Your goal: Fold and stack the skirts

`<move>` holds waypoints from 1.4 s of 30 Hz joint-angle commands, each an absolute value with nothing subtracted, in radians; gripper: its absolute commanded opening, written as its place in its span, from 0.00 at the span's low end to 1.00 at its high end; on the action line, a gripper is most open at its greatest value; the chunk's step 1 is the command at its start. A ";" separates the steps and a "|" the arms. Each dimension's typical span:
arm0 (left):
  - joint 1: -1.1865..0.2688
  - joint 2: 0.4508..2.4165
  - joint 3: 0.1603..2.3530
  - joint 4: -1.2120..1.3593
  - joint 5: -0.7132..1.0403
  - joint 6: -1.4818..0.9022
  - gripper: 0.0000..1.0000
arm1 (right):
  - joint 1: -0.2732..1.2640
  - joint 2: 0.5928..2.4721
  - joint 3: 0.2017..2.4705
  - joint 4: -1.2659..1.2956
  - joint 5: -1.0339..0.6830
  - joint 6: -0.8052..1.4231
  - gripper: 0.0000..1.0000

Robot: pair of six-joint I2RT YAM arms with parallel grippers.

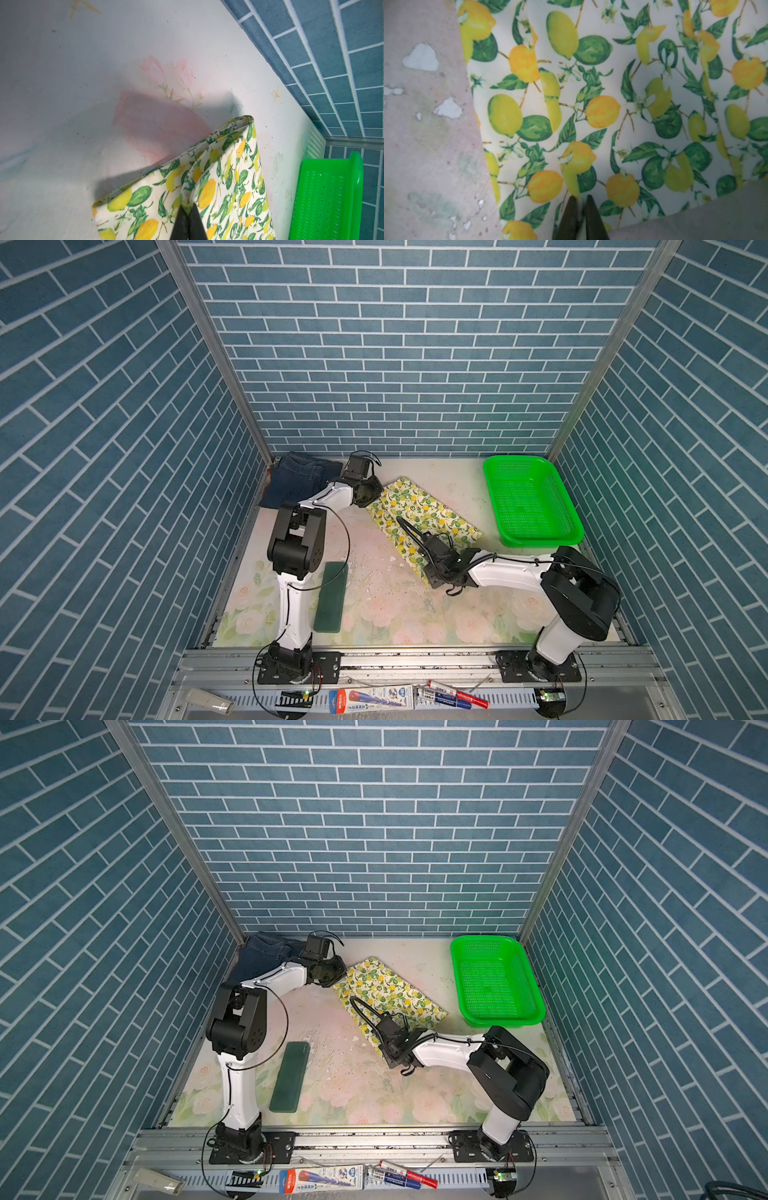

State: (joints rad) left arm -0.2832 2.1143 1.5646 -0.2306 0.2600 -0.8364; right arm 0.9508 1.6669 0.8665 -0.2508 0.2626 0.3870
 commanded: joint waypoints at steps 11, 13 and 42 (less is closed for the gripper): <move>-0.273 2.080 1.597 -0.281 0.257 -0.818 0.00 | 0.925 1.531 0.931 -0.360 0.299 0.341 0.00; -0.272 2.080 1.608 -0.286 0.259 -0.818 0.00 | 0.926 1.508 0.943 -0.379 0.302 0.339 0.00; -0.207 2.079 1.498 -0.233 0.310 -0.805 0.00 | 1.010 1.566 1.022 -0.411 0.212 0.413 0.00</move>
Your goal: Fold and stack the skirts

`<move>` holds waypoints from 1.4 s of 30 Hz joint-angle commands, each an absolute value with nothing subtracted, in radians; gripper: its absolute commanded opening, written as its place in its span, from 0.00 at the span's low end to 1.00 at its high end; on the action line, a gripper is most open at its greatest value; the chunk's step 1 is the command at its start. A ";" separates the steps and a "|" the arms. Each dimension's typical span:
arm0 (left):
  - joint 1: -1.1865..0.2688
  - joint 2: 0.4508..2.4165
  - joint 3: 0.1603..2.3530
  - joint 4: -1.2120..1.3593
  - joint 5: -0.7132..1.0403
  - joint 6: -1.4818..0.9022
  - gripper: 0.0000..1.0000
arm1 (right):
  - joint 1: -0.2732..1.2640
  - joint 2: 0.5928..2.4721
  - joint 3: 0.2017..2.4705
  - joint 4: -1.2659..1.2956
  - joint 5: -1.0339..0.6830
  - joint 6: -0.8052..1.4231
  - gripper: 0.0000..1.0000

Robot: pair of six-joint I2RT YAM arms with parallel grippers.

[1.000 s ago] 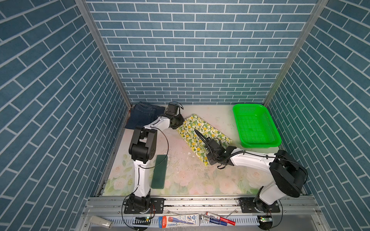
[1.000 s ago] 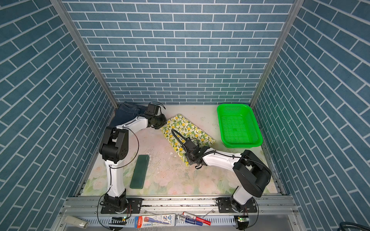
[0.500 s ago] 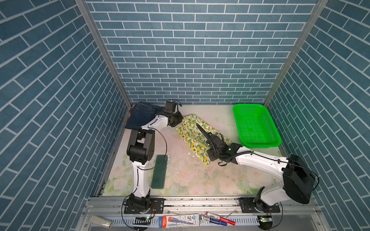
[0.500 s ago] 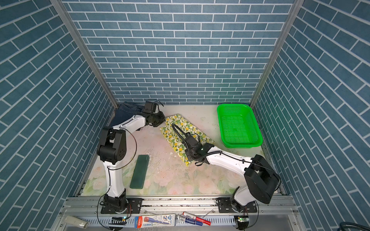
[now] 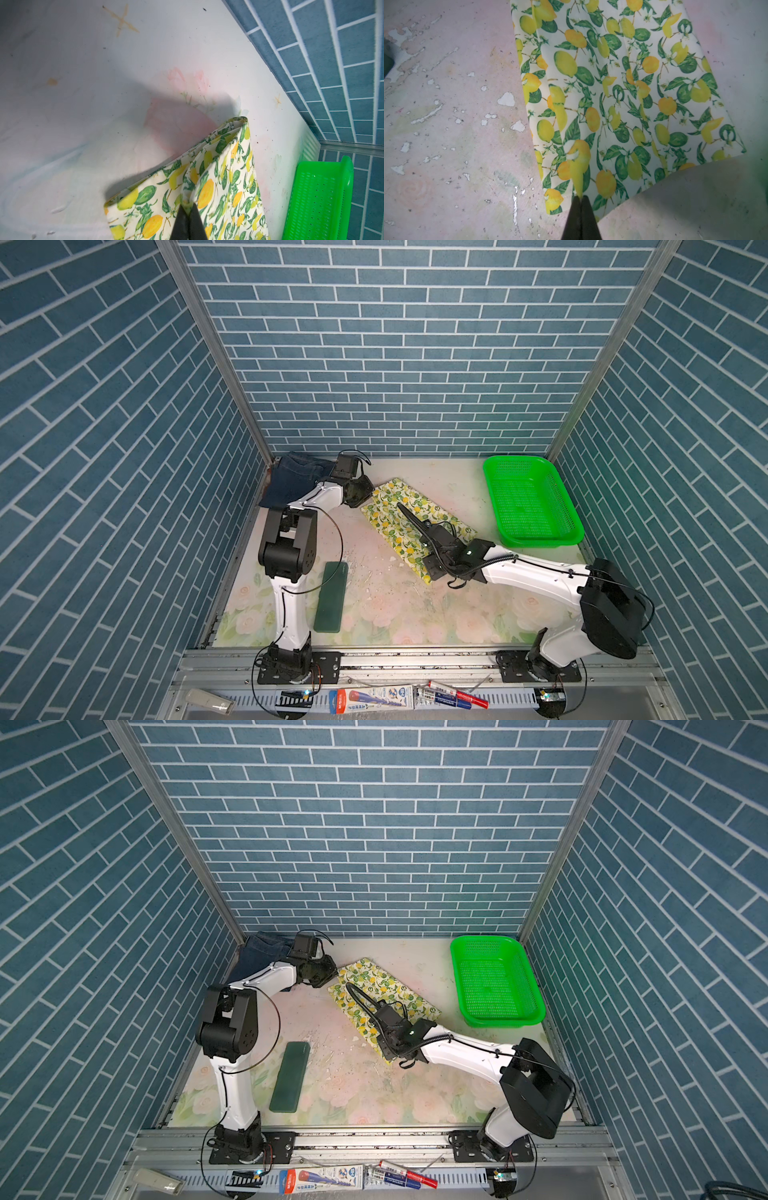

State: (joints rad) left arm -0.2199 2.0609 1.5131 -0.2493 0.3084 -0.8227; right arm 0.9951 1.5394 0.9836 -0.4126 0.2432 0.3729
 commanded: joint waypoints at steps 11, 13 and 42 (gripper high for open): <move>-0.206 2.092 1.431 -0.241 0.271 -0.798 0.00 | 1.018 1.606 0.971 -0.368 0.135 0.439 0.00; -0.206 2.092 1.426 -0.252 0.264 -0.798 0.00 | 1.019 1.605 0.973 -0.374 0.127 0.434 0.00; -0.206 2.005 1.432 -0.343 0.175 -0.706 0.63 | 0.777 1.501 0.913 -0.345 0.094 0.563 0.53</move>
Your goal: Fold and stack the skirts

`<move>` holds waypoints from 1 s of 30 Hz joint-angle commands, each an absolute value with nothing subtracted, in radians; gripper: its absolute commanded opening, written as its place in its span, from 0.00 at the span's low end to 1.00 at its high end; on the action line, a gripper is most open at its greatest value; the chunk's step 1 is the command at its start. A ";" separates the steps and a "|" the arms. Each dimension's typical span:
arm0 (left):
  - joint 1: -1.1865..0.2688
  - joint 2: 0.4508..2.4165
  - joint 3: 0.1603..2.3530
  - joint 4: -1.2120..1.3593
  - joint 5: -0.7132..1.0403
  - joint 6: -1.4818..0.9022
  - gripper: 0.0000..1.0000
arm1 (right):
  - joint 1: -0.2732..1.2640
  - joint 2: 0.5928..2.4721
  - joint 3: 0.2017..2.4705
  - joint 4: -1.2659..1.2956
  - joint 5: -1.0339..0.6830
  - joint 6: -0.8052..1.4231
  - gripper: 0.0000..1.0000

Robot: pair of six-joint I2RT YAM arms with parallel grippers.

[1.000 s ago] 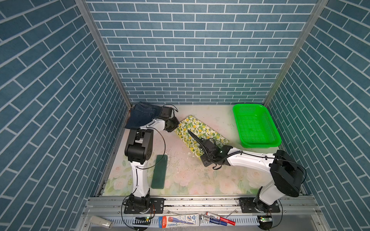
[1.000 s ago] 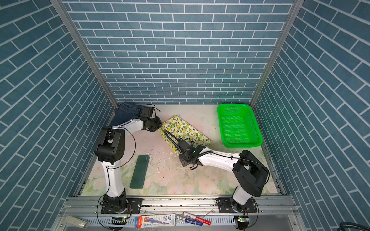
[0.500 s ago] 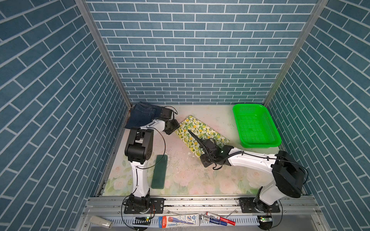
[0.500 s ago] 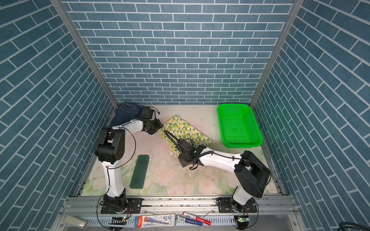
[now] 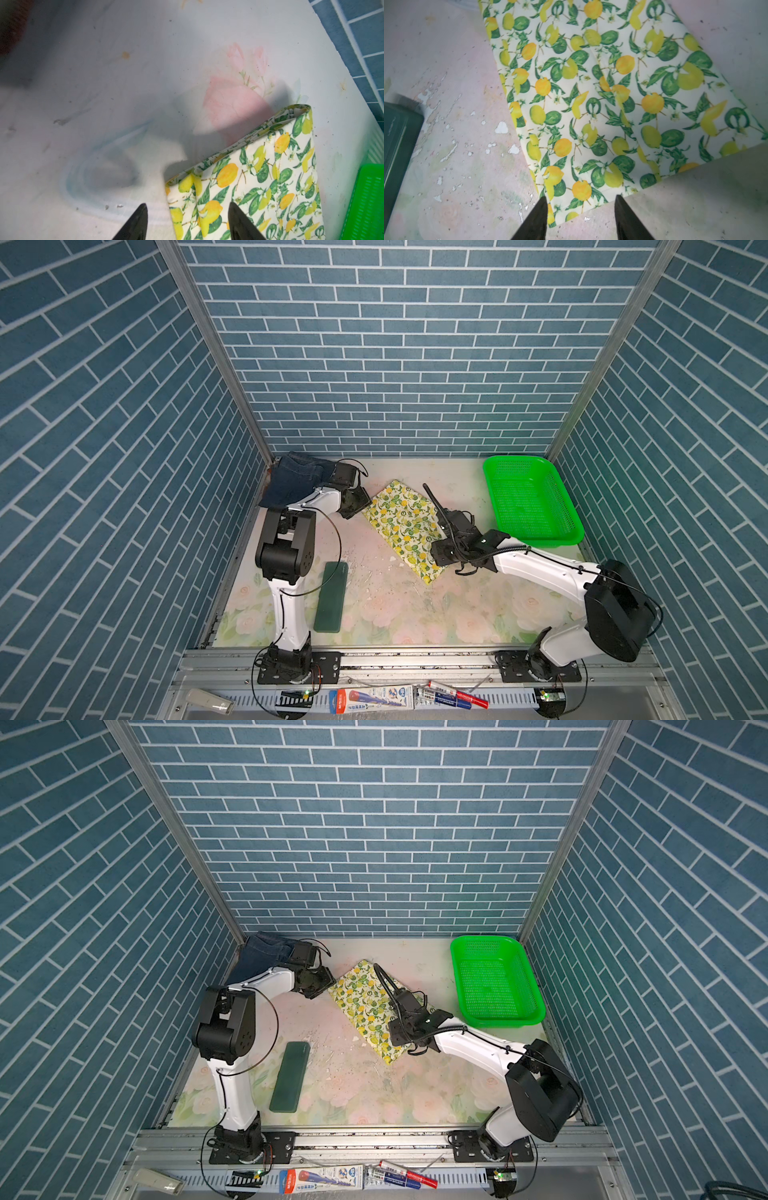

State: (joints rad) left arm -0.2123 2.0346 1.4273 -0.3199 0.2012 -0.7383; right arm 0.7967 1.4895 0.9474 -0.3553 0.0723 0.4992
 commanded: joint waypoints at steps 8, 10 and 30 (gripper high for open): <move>-0.207 2.035 1.438 -0.311 0.209 -0.692 0.60 | 0.690 1.541 0.902 -0.323 0.150 0.626 0.54; -0.207 2.052 1.445 -0.305 0.219 -0.687 0.60 | 0.671 1.545 0.895 -0.314 0.145 0.638 0.54; -0.238 2.093 1.420 -0.332 0.188 -0.644 0.00 | 0.549 1.751 0.940 -0.204 0.057 0.710 0.54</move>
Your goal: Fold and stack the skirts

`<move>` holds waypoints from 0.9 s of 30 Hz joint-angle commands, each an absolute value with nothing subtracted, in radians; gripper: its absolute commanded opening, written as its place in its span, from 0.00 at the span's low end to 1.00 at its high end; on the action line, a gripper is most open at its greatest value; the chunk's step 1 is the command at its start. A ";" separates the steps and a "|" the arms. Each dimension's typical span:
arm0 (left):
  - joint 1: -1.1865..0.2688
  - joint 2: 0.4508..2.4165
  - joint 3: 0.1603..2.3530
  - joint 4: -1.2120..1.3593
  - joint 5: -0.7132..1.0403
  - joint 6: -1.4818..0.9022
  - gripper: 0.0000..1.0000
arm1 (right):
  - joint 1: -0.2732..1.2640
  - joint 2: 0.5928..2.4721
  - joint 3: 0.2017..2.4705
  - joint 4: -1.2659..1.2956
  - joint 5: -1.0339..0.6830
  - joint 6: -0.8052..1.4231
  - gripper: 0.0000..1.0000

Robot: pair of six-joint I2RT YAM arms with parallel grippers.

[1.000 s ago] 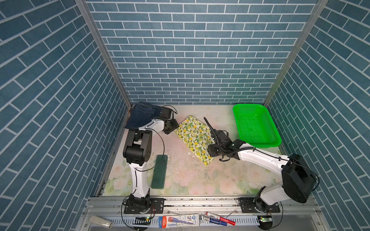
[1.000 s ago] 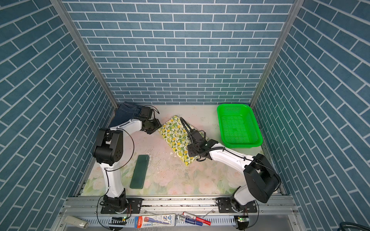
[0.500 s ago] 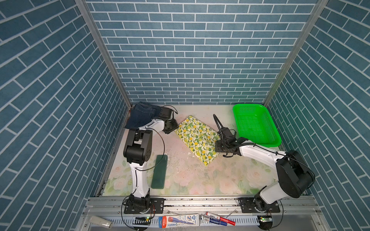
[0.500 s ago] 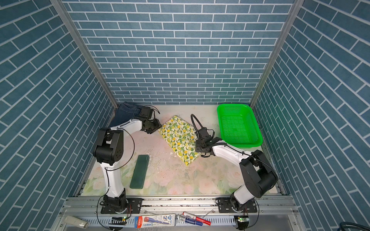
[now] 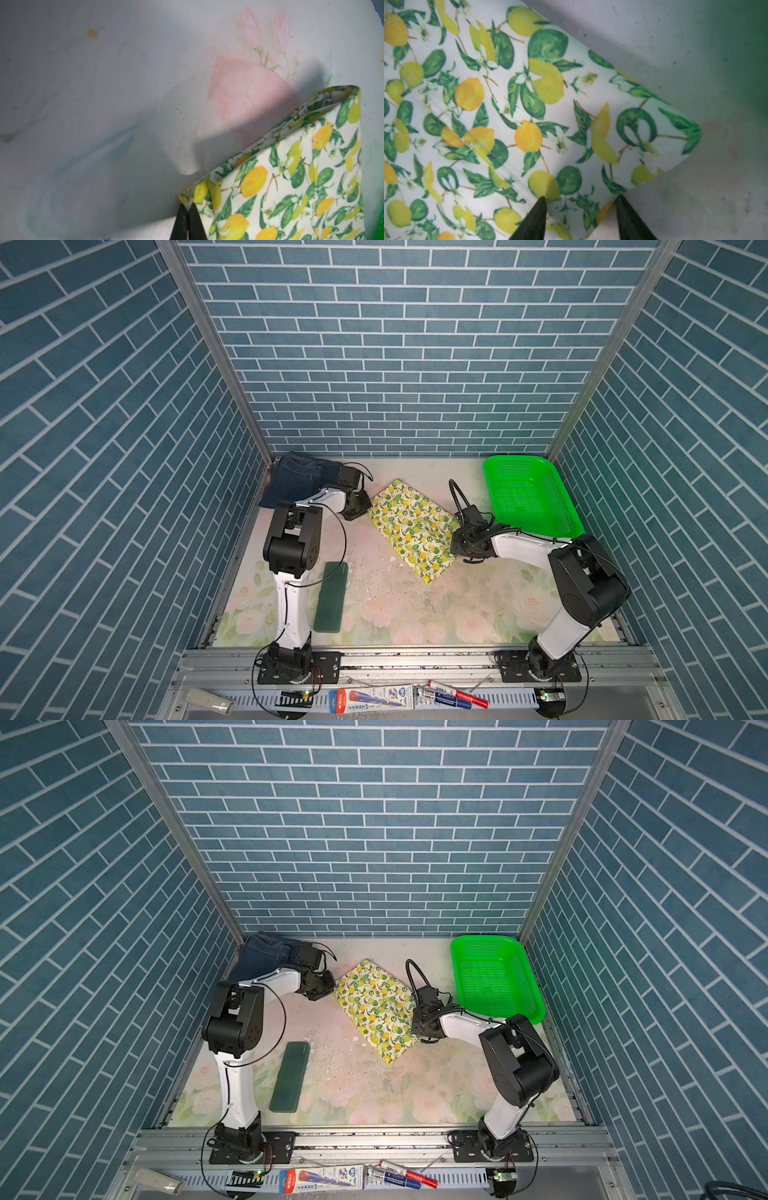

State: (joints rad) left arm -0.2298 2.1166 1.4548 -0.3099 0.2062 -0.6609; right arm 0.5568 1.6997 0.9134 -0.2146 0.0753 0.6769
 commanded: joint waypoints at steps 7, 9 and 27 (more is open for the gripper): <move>-0.239 1.967 1.246 -0.283 0.167 -0.670 0.00 | 0.512 1.858 1.056 -0.201 0.039 0.602 0.54; -0.239 1.927 1.177 -0.255 0.178 -0.699 0.00 | 0.499 1.904 1.108 -0.201 0.037 0.545 0.53; -0.395 1.626 0.798 -0.169 0.148 -0.810 0.59 | 0.422 2.095 1.604 -0.290 0.002 0.301 0.60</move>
